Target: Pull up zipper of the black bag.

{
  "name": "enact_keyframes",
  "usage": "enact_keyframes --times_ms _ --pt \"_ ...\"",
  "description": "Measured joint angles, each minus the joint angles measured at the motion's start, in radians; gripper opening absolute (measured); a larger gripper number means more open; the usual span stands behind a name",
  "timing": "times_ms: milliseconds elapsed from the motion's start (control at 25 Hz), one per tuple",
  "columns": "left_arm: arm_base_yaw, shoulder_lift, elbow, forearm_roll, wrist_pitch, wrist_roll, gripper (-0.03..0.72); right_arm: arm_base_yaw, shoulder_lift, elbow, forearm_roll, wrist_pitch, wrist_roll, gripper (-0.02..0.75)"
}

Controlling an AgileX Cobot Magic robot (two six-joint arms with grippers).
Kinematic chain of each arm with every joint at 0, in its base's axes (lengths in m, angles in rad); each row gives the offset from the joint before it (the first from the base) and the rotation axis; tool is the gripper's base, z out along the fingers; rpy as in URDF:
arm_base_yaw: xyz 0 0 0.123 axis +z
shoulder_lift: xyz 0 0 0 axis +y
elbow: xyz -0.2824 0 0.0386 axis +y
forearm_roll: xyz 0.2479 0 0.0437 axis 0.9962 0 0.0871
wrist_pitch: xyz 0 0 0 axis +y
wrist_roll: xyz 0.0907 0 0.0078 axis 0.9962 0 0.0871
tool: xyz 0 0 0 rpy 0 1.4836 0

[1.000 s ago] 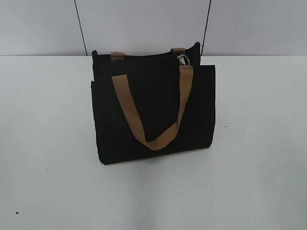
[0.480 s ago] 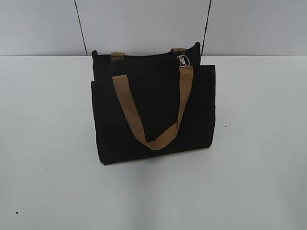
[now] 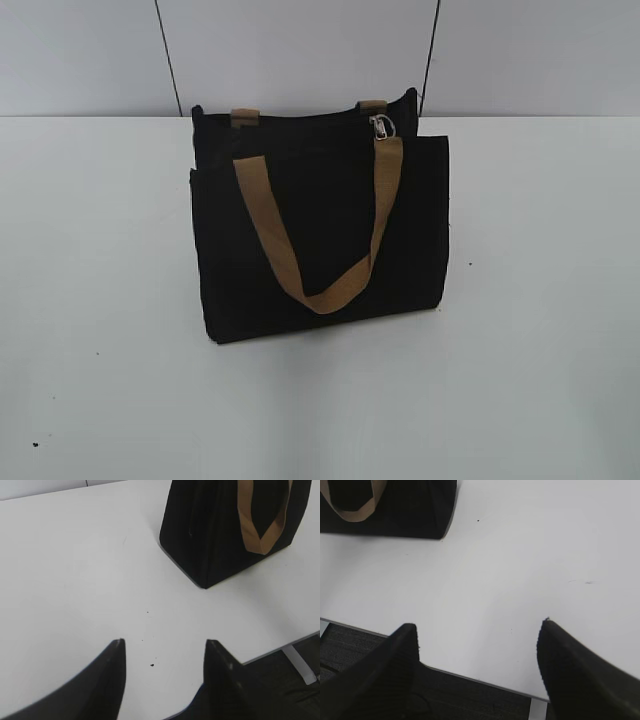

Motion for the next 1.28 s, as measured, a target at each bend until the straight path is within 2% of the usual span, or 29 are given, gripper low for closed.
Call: enact_keyframes --times_ms 400,640,880,1080,1280 --pt "0.011 0.0 0.0 0.0 -0.003 0.0 0.377 0.0 0.001 0.0 0.007 -0.003 0.0 0.564" --pt "0.136 0.0 0.0 0.0 -0.005 0.0 0.341 -0.029 0.001 0.0 0.009 -0.003 0.0 0.563" --pt "0.274 -0.031 0.0 0.0 -0.006 0.0 0.314 -0.162 -0.075 0.0 0.01 -0.005 0.0 0.563" --pt "0.39 -0.035 0.0 0.0 -0.006 0.0 0.312 -0.239 -0.079 0.0 0.012 -0.005 0.0 0.563" --pt "0.431 -0.035 0.0 -0.005 -0.006 0.0 0.312 -0.251 -0.079 0.0 0.012 -0.005 0.0 0.563"
